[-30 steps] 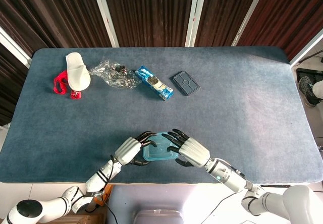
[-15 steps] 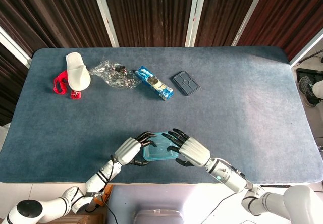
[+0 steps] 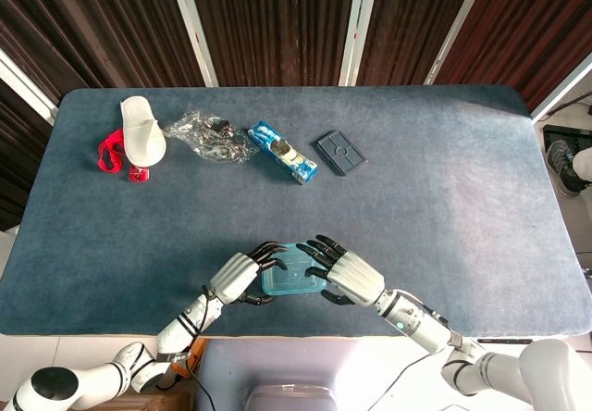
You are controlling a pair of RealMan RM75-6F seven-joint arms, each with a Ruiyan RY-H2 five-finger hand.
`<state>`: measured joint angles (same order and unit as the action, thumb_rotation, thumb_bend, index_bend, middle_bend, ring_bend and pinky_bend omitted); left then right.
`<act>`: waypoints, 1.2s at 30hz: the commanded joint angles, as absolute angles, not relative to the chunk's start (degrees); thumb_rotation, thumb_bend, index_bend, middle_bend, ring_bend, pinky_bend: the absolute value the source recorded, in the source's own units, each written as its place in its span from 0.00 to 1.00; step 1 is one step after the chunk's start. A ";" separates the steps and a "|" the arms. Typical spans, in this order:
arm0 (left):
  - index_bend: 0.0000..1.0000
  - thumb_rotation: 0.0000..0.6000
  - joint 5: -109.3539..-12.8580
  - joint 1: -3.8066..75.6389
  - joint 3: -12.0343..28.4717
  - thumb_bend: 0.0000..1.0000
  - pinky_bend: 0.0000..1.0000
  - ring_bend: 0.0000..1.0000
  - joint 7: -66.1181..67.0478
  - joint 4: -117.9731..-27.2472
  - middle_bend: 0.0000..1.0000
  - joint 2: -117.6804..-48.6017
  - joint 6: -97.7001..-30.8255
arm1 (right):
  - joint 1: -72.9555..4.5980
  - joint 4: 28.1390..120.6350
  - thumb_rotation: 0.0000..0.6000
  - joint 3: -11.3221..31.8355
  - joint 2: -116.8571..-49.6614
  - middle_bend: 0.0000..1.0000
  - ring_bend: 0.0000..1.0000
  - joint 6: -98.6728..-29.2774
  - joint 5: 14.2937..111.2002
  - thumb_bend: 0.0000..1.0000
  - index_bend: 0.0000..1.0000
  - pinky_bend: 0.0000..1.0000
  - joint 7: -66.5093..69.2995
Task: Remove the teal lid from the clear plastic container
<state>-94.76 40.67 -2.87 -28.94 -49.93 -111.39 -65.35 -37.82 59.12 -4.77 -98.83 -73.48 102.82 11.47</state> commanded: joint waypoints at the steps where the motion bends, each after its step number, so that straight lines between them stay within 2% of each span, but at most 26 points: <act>1: 0.36 1.00 -94.75 40.64 -2.89 0.39 0.52 0.41 -28.94 -49.95 0.53 -111.35 -65.36 | -37.83 59.20 1.00 -4.75 -98.85 0.08 0.00 -73.45 102.80 0.49 0.48 0.00 11.44; 36: 0.36 1.00 -94.80 40.56 -3.02 0.38 0.52 0.41 -28.91 -49.79 0.53 -111.50 -65.25 | -37.93 58.87 1.00 -4.63 -99.28 0.08 0.00 -73.10 102.65 0.49 0.47 0.00 11.37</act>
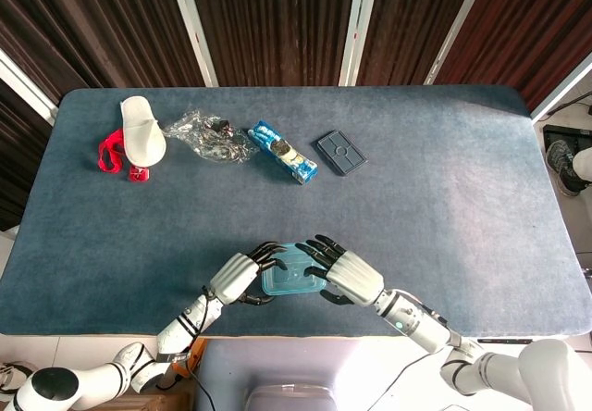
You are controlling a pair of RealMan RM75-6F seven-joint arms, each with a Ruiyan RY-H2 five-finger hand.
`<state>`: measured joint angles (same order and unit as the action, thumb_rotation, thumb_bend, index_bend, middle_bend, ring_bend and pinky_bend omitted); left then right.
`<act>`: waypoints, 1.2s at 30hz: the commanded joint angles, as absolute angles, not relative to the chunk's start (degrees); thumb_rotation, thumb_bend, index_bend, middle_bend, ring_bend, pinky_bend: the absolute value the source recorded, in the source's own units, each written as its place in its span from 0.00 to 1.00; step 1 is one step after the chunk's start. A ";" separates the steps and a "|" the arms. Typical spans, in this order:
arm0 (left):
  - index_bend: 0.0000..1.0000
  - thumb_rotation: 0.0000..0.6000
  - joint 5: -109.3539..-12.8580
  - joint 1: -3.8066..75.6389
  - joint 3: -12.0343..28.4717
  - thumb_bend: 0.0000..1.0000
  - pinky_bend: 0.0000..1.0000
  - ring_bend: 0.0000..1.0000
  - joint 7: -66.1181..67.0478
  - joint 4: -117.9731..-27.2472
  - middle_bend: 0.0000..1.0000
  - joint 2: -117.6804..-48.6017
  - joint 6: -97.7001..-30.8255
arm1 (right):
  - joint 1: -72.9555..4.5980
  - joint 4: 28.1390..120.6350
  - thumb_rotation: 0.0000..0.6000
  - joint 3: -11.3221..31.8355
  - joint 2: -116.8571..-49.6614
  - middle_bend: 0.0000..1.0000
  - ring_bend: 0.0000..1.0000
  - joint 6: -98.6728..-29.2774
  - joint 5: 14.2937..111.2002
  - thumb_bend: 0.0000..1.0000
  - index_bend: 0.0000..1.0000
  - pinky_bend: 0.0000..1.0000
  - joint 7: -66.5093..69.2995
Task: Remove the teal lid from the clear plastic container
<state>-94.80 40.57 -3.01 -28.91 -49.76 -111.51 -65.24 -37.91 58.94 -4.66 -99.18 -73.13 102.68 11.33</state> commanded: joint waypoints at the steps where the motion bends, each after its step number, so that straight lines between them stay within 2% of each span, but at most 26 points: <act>1: 0.36 1.00 -94.81 40.55 -3.02 0.38 0.52 0.41 -28.91 -49.83 0.53 -111.48 -65.26 | -37.97 58.80 1.00 -4.58 -99.36 0.08 0.00 -73.05 102.61 0.49 0.47 0.00 11.38; 36: 0.36 1.00 -96.45 40.44 -4.31 0.39 0.53 0.41 -28.34 -48.17 0.53 -112.01 -66.32 | -38.79 59.91 1.00 -3.22 -99.08 0.08 0.00 -72.61 101.70 0.49 0.47 0.00 10.36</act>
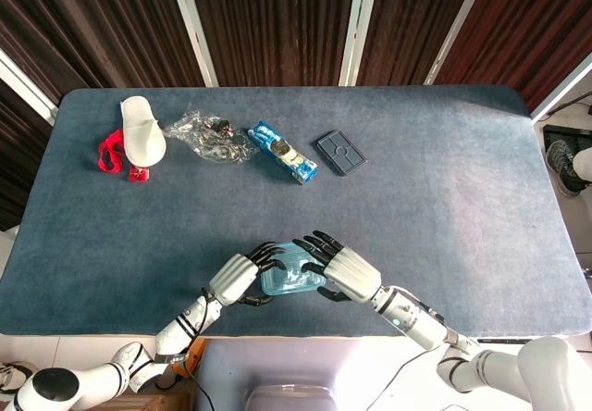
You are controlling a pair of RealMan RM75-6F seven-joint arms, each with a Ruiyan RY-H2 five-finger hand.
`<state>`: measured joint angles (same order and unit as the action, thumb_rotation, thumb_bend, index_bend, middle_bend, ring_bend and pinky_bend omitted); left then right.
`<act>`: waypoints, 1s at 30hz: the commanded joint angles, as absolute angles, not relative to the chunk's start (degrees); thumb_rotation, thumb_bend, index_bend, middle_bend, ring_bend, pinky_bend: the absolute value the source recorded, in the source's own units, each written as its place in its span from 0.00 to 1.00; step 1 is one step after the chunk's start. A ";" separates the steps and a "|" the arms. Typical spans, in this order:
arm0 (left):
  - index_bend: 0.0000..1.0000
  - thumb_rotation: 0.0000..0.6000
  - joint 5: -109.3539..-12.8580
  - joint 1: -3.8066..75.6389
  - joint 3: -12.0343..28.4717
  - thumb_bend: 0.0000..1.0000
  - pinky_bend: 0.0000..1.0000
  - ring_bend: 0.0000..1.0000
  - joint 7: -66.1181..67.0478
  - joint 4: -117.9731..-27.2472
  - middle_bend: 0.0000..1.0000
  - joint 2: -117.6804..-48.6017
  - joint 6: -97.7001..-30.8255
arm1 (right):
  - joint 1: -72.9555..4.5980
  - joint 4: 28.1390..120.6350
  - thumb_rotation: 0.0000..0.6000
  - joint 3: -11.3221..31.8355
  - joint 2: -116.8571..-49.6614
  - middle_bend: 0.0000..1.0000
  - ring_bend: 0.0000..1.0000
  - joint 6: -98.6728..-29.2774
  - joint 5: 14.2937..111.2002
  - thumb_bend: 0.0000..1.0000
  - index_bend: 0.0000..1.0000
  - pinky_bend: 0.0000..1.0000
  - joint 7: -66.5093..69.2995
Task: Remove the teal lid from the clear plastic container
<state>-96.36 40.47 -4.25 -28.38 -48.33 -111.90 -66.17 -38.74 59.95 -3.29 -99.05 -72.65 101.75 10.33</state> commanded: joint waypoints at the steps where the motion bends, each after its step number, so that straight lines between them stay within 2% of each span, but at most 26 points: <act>1: 0.36 1.00 -96.49 40.44 -4.32 0.39 0.53 0.41 -28.38 -48.10 0.53 -112.05 -66.39 | -38.82 59.88 1.00 -3.18 -99.09 0.08 0.00 -72.58 101.66 0.49 0.47 0.00 10.38; 17: 0.35 1.00 -96.98 40.36 -4.65 0.39 0.53 0.41 -28.38 -48.05 0.53 -111.99 -67.19 | -39.99 59.66 1.00 -2.19 -99.79 0.08 0.00 -71.01 100.93 0.49 0.51 0.00 8.85; 27: 0.35 1.00 -97.09 40.26 -4.73 0.39 0.53 0.41 -27.97 -48.10 0.53 -111.92 -67.45 | -40.24 57.81 1.00 -1.40 -101.78 0.13 0.00 -71.80 100.73 0.50 0.64 0.00 8.40; 30: 0.35 1.00 -97.08 40.25 -4.72 0.38 0.53 0.41 -28.00 -48.11 0.53 -111.90 -67.48 | -40.17 57.57 1.00 -1.26 -102.02 0.15 0.00 -72.28 100.78 0.50 0.71 0.00 8.27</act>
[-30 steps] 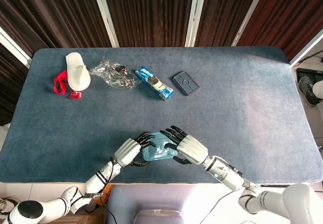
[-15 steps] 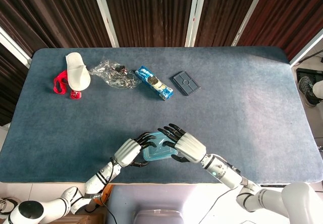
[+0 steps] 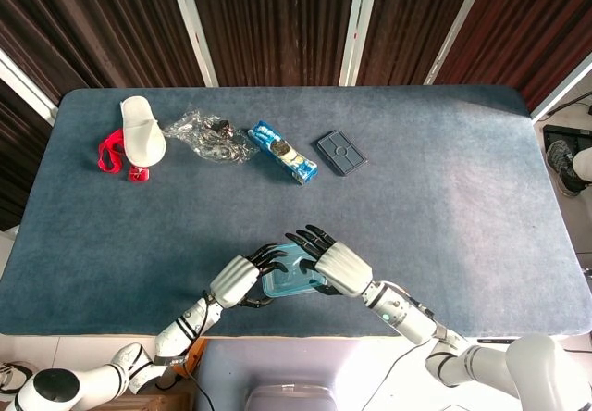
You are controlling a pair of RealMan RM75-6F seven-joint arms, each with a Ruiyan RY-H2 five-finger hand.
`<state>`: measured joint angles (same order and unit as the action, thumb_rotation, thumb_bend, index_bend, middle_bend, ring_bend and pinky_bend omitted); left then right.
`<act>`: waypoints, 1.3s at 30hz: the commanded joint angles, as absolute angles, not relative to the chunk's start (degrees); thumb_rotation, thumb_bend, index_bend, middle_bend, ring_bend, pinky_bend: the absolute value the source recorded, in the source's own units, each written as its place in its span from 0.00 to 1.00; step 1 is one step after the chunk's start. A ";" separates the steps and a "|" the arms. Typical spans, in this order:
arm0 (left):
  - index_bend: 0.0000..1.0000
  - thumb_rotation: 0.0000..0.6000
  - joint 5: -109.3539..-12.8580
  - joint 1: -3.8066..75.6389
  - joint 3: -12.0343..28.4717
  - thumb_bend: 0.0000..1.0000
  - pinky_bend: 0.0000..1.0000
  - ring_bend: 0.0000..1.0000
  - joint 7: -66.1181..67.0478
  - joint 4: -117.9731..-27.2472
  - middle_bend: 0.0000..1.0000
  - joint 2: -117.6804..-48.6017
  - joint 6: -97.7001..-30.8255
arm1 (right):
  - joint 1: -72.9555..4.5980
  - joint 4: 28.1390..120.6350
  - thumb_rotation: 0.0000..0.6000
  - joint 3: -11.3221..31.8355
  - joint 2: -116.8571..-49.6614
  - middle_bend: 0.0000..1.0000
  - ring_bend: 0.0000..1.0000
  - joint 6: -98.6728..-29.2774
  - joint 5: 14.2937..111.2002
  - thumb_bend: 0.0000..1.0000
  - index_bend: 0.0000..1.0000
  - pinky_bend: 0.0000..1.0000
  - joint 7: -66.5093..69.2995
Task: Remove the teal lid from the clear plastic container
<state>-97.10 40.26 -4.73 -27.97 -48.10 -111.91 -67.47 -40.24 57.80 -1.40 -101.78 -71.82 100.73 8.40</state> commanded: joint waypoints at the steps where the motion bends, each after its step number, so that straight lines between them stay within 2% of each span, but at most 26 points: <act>1: 0.35 1.00 -97.07 40.26 -4.70 0.38 0.53 0.41 -28.03 -48.13 0.53 -111.88 -67.48 | -40.09 57.38 1.00 -1.17 -102.22 0.16 0.00 -72.56 100.77 0.50 0.74 0.00 8.17; 3: 0.35 1.00 -97.10 40.24 -4.72 0.38 0.52 0.41 -28.06 -48.16 0.53 -111.86 -67.54 | -39.95 56.73 1.00 -1.01 -102.77 0.18 0.00 -72.95 100.68 0.50 0.81 0.00 7.77; 7: 0.35 1.00 -97.16 40.23 -4.64 0.38 0.49 0.41 -28.09 -48.36 0.53 -111.75 -67.89 | -39.79 56.04 1.00 -0.54 -103.80 0.20 0.00 -73.45 100.32 0.50 0.87 0.00 6.71; 15: 0.35 1.00 -97.21 39.97 -4.63 0.38 0.32 0.38 -28.04 -48.66 0.51 -111.44 -68.53 | -39.71 56.32 1.00 -0.41 -103.85 0.21 0.00 -73.52 100.00 0.50 0.90 0.01 5.66; 18: 0.34 1.00 -97.39 39.77 -4.77 0.38 0.27 0.34 -28.13 -49.23 0.49 -111.16 -69.02 | -39.71 56.65 1.00 -0.39 -103.68 0.21 0.00 -73.48 99.89 0.50 0.90 0.01 5.53; 20: 0.32 1.00 -97.67 39.58 -4.90 0.38 0.24 0.27 -28.01 -49.55 0.45 -111.00 -69.66 | -39.74 56.88 1.00 -0.53 -103.53 0.21 0.00 -73.71 100.14 0.50 0.90 0.01 5.64; 24: 0.24 1.00 -97.86 39.47 -4.88 0.37 0.21 0.08 -27.25 -49.88 0.26 -110.82 -70.09 | -39.70 57.11 1.00 -0.74 -103.44 0.21 0.00 -74.33 100.60 0.50 0.90 0.01 5.40; 27: 0.18 1.00 -97.71 39.34 -4.55 0.37 0.18 0.01 -26.36 -49.73 0.17 -110.97 -70.41 | -39.65 57.55 1.00 -0.71 -103.25 0.21 0.00 -74.98 100.88 0.50 0.90 0.01 5.27; 32: 0.02 1.00 -97.16 38.94 -3.86 0.35 0.09 0.00 -24.82 -49.23 0.02 -111.26 -70.91 | -39.63 58.50 1.00 -0.50 -102.65 0.21 0.00 -75.94 101.23 0.50 0.90 0.01 4.86; 39: 0.00 1.00 -96.92 38.70 -3.24 0.34 0.04 0.00 -24.48 -49.40 0.00 -111.27 -71.77 | -39.69 59.75 1.00 -0.38 -101.95 0.21 0.00 -76.34 101.50 0.50 0.90 0.01 4.14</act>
